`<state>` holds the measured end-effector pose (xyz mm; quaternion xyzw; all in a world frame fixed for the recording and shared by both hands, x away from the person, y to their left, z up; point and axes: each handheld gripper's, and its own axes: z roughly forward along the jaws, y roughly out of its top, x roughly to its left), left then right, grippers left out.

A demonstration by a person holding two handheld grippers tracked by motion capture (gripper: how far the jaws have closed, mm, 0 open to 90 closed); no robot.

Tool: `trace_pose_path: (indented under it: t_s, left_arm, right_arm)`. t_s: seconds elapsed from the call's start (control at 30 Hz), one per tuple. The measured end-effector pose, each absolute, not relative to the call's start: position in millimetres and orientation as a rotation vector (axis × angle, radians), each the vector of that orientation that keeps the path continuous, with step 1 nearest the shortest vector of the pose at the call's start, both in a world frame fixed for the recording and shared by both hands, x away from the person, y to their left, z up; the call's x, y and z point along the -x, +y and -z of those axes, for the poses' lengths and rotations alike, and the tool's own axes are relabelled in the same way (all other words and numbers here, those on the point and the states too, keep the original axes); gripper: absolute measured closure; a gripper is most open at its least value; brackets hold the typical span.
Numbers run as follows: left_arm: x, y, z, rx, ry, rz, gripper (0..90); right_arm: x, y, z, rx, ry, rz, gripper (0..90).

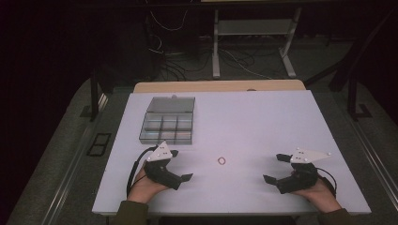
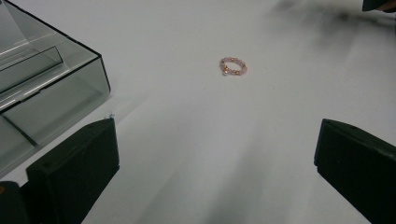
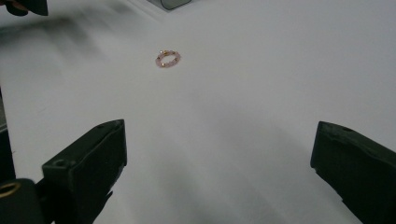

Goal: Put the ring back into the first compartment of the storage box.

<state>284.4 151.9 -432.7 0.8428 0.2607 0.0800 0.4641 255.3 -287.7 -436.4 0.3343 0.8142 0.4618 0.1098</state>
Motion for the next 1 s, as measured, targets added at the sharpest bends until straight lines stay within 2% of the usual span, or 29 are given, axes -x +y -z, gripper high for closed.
trace_pose_path:
  t_s: [1.0]
  left_arm:
    - [-299.6,135.6,430.1,-2.033,0.636,-0.166,0.0]
  right_arm:
    - [-254.7,-293.8,438.0,-0.984,2.374,-1.414,3.4]
